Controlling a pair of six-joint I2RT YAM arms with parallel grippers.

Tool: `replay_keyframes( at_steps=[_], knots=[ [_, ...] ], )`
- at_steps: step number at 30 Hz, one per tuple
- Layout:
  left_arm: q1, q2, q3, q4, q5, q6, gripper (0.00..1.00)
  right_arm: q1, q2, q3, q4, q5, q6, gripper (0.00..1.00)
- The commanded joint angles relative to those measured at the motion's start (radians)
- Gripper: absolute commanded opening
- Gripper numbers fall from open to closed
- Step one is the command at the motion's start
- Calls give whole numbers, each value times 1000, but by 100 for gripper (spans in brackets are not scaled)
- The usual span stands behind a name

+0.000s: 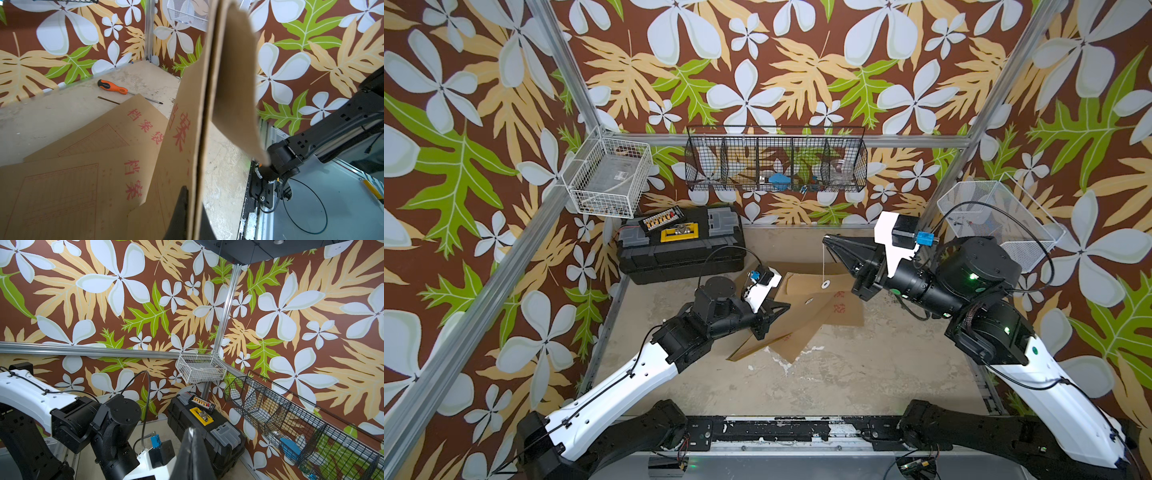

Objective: Open the file bag

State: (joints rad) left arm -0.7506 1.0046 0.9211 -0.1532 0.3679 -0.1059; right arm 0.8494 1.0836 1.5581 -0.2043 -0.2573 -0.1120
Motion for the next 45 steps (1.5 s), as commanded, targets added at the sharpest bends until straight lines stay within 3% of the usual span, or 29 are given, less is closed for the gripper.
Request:
replay_keyframes(
  at_steps=[1, 8, 15, 18, 32, 39, 45],
  knots=[
    [-7, -3, -4, -28, -8, 6, 0, 1, 12, 26, 44, 13, 5, 0],
    [-20, -5, -4, -34, 5, 11, 0, 1, 31, 64, 52, 77, 5, 0],
    [-23, -51, -20, -30, 6, 5, 0, -1, 22, 42, 37, 513, -15, 0],
    [-23, -81, -31, -18, 8, -10, 0, -12, 38, 45, -8, 603, -34, 0],
    [-22, -234, -70, -13, -47, -40, 0, -346, 72, -19, -102, 511, 91, 0],
    [-23, -302, -68, -36, -150, -43, 0, -461, 56, -91, -107, 463, 130, 0],
    [-23, -309, -57, -34, -129, -47, 0, -531, 65, -116, -115, 426, 133, 0]
  ],
)
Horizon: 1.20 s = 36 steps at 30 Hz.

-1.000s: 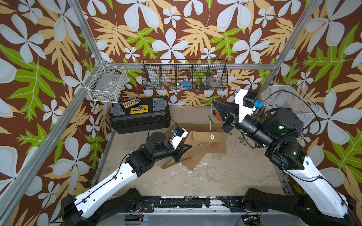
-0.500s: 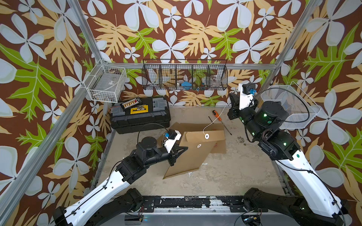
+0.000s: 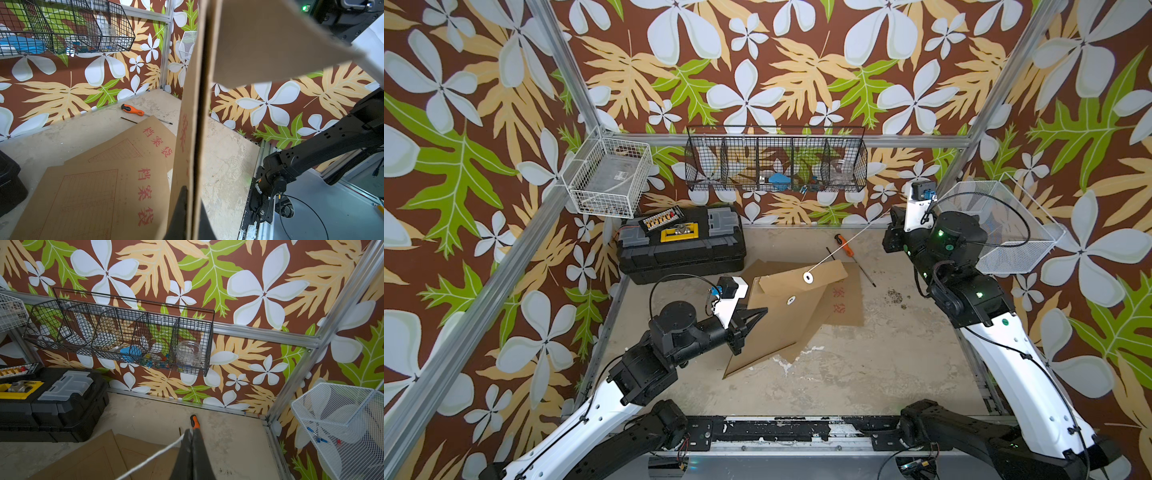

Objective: Open the file bag

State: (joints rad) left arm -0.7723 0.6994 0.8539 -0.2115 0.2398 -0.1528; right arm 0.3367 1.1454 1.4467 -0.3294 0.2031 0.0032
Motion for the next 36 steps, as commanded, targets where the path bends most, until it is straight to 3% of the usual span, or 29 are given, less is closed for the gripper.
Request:
replay_keyframes(
  at_steps=[1, 8, 14, 19, 22, 27, 31, 33, 36],
  knots=[
    [-1, -4, 10, 26, 1, -1, 0, -23, 5, -7, 10, -38, 18, 0],
    [-1, -14, 8, 43, 5, -22, 0, -58, 17, -36, 12, -58, 17, 0],
    [-1, 7, 24, 54, 55, -28, 0, -61, 17, -81, 72, -238, -3, 0],
    [-1, 21, 52, 20, 26, 0, 0, -61, 27, -101, 75, -269, 5, 1],
    [-1, 25, 68, 3, 22, 12, 0, -61, 39, -103, 55, -274, 3, 11],
    [-1, 31, 80, 10, 71, -1, 0, -62, 66, -93, 9, -238, 10, 41],
    [0, 25, 78, 31, 105, -27, 0, -82, 112, -62, -57, -237, 29, 58],
    [-1, 15, 80, 40, 104, -38, 0, -108, 138, -56, -82, -267, 51, 85],
    [0, 3, 90, 46, 79, -59, 0, -157, 160, -64, -93, -328, 88, 93]
  ],
)
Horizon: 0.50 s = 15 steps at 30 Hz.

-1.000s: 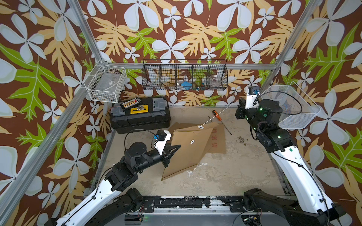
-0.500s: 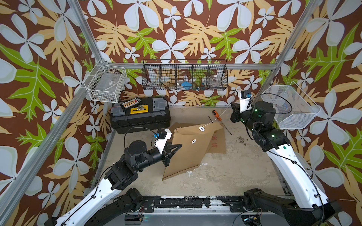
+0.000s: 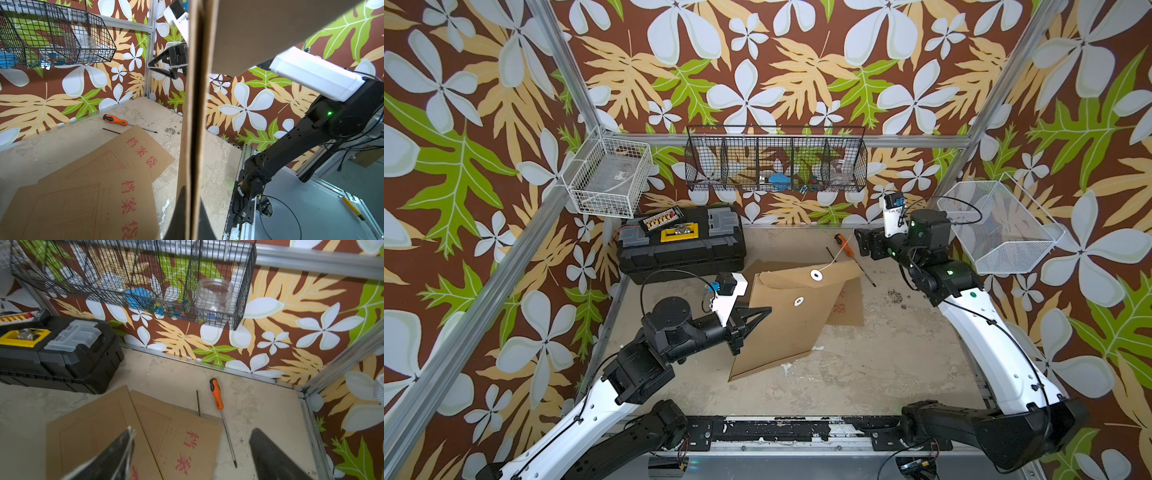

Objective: Open the file bag

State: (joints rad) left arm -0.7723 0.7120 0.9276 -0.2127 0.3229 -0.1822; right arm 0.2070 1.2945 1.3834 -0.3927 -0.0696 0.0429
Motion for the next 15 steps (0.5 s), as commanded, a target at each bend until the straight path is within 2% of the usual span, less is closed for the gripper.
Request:
replay_keyframes(
  at_steps=[1, 5, 9, 15],
  knots=[
    [-1, -11, 22, 46, -14, -37, 0, -49, 15, -8, -26, -79, 63, 93],
    [3, 3, 56, 44, -26, -48, 0, -122, 22, -47, -3, -187, 116, 94],
    [38, 44, 106, 43, 3, -42, 0, -140, -9, -111, 67, -287, 148, 94],
    [216, 137, 204, 78, 210, -62, 0, -141, -138, -246, 244, -403, 159, 94]
  ],
)
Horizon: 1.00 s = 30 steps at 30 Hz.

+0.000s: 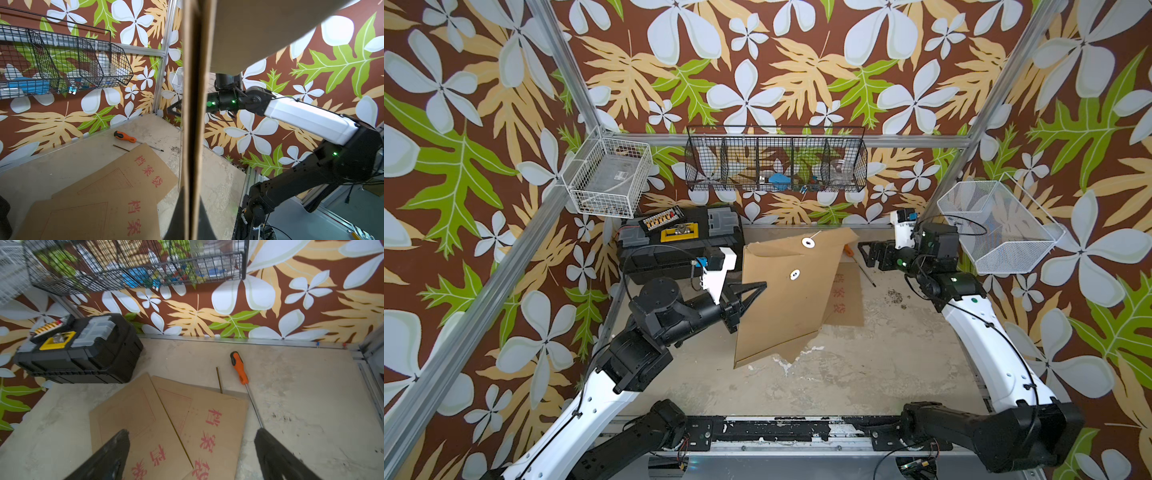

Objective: Open the file bag

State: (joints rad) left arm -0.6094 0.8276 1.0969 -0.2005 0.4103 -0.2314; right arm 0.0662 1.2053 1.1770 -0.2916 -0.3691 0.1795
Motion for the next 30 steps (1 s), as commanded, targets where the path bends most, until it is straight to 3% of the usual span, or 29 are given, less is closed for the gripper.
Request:
replay_keyframes(
  at_steps=[1, 3, 8, 11, 19, 24, 30],
  knots=[
    [81, 40, 52, 75, 155, -17, 0, 0, -83, -63, 189, -141, 30, 93],
    [118, 69, 80, 94, 203, -25, 0, 0, -134, -95, 253, -214, 43, 91],
    [166, 138, 151, 113, 277, -28, 0, 2, -214, -131, 445, -533, 111, 90],
    [169, 159, 178, 116, 300, -19, 0, 6, -240, -145, 583, -634, 176, 90],
    [169, 173, 186, 142, 452, -9, 0, 106, -219, -95, 659, -690, 179, 90],
    [169, 161, 161, 144, 539, -3, 0, 138, -183, -50, 743, -702, 255, 80],
    [169, 136, 123, 144, 576, 1, 0, 142, -160, -17, 838, -728, 339, 58]
  ],
)
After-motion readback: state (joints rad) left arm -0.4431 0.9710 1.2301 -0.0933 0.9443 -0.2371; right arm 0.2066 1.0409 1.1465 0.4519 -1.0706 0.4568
